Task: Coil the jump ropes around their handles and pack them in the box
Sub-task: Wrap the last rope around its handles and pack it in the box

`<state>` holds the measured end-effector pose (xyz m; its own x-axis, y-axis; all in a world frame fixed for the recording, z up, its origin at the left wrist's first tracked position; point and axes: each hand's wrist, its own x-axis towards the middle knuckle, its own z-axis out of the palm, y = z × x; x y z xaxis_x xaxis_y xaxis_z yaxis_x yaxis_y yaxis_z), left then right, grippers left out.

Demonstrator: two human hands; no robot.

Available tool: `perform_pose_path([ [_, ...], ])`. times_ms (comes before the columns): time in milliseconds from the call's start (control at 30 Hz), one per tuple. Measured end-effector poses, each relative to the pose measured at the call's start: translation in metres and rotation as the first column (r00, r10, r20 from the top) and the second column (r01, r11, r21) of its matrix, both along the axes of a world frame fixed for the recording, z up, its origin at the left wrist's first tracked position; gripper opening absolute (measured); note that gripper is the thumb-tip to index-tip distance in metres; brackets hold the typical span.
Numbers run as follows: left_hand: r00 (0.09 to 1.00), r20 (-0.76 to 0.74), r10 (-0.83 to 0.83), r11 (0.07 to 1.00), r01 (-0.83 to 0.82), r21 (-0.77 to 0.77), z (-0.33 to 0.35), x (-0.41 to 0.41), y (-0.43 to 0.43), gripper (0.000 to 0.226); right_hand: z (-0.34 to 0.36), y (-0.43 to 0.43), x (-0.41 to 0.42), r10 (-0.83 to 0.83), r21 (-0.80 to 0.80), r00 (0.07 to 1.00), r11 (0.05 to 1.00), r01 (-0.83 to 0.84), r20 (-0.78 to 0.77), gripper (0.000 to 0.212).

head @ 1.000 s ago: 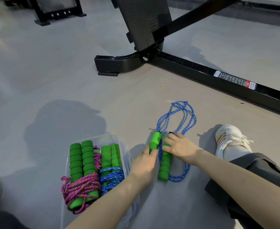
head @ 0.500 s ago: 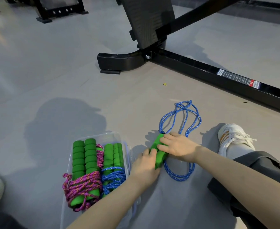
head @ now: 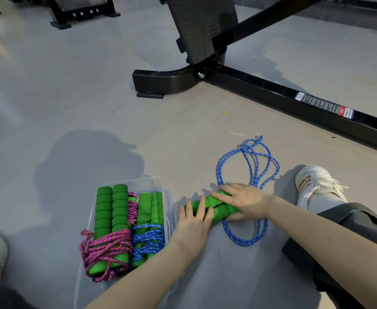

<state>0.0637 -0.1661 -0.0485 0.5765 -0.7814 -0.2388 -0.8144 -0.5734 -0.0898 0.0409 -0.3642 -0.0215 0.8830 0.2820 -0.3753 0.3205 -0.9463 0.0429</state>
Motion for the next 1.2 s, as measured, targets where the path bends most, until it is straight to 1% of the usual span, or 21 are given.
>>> perform_pose_path([
  [67, 0.997, 0.020, -0.068, 0.992, 0.065, 0.106, 0.000, 0.002, 0.002, 0.063, 0.001, -0.004, -0.004, 0.013, 0.004, 1.000, 1.000, -0.013, -0.003, 0.080],
  [100, 0.998, 0.010, -0.068, 0.990, 0.066, 0.128, 0.003, 0.002, 0.002, 0.063, 0.002, -0.005, -0.005, 0.022, -0.005, 1.000, 1.000, -0.022, -0.004, 0.078],
  [200, 0.994, 0.068, -0.089, 0.996, 0.088, 0.020, -0.003, 0.004, 0.005, 0.072, 0.003, -0.006, -0.003, 0.029, -0.013, 0.999, 0.999, -0.029, -0.018, 0.075],
  [233, 0.995, 0.048, -0.092, 0.995, 0.090, 0.039, -0.002, 0.006, 0.005, 0.077, 0.002, -0.006, -0.002, 0.028, -0.009, 1.000, 1.000, -0.029, -0.014, 0.076],
  [267, 0.994, 0.071, -0.088, 0.994, 0.084, 0.067, -0.002, 0.008, 0.006, 0.082, 0.002, -0.006, -0.002, 0.030, -0.009, 0.999, 1.000, -0.030, -0.014, 0.077],
  [400, 0.985, 0.109, -0.131, 0.991, 0.129, 0.027, -0.012, 0.012, 0.003, 0.097, 0.001, -0.007, -0.002, 0.038, -0.019, 0.999, 0.999, -0.039, -0.025, 0.082],
  [433, 0.983, 0.110, -0.146, 0.989, 0.145, 0.016, -0.014, 0.011, 0.002, 0.098, 0.001, -0.008, -0.002, 0.041, -0.019, 0.999, 0.999, -0.042, -0.027, 0.083],
  [567, 0.988, 0.060, -0.139, 0.989, 0.136, 0.057, -0.004, 0.005, -0.002, 0.089, 0.003, -0.010, -0.004, 0.029, 0.018, 0.999, 0.999, -0.029, -0.026, 0.080],
  [633, 0.985, 0.034, -0.169, 0.983, 0.166, 0.074, 0.001, 0.003, 0.000, 0.081, 0.004, -0.010, -0.004, 0.019, 0.025, 0.999, 1.000, -0.018, -0.033, 0.078],
  [700, 0.979, 0.061, -0.195, 0.979, 0.191, 0.068, -0.001, 0.003, 0.000, 0.074, 0.006, -0.008, -0.003, 0.019, 0.013, 0.999, 1.000, -0.018, -0.044, 0.077],
  [767, 0.979, 0.090, -0.184, 0.983, 0.183, 0.020, 0.007, 0.004, -0.001, 0.080, 0.007, -0.006, -0.001, 0.011, 0.008, 0.998, 1.000, -0.011, -0.055, 0.078],
  [800, 0.983, 0.054, -0.176, 0.984, 0.173, 0.050, 0.007, 0.005, -0.001, 0.084, 0.008, -0.005, -0.001, 0.008, 0.004, 0.999, 1.000, -0.008, -0.054, 0.079],
  [867, 0.982, 0.052, -0.181, 0.982, 0.178, 0.056, -0.002, 0.007, -0.001, 0.086, 0.009, -0.005, 0.000, 0.009, -0.002, 0.999, 1.000, -0.009, -0.040, 0.078],
  [967, 0.981, 0.056, -0.185, 0.982, 0.187, -0.018, -0.015, 0.014, -0.002, 0.090, 0.007, -0.002, -0.001, 0.004, -0.015, 0.999, 1.000, -0.005, -0.042, 0.077],
  [1033, 0.982, 0.028, -0.186, 0.982, 0.186, -0.016, -0.009, 0.011, -0.003, 0.085, 0.005, -0.001, -0.001, -0.020, -0.019, 0.998, 1.000, 0.019, -0.056, 0.080],
  [1067, 0.981, -0.003, -0.192, 0.981, 0.193, 0.016, -0.004, 0.010, -0.002, 0.078, 0.004, -0.001, -0.001, -0.033, -0.018, 0.998, 0.999, 0.032, -0.061, 0.082],
  [1133, 0.976, -0.032, -0.217, 0.976, 0.218, 0.011, 0.001, 0.007, -0.002, 0.060, 0.007, -0.005, -0.002, -0.049, -0.030, 0.995, 0.998, 0.046, -0.086, 0.086],
  [1167, 0.967, -0.037, -0.252, 0.966, 0.254, 0.046, -0.001, 0.009, -0.003, 0.056, 0.009, -0.007, -0.002, -0.053, -0.044, 0.993, 0.998, 0.049, -0.104, 0.086],
  [1200, 0.965, -0.083, -0.247, 0.966, 0.252, 0.054, 0.002, 0.010, -0.004, 0.056, 0.010, -0.009, -0.002, -0.059, -0.052, 0.992, 0.997, 0.053, -0.114, 0.085],
])
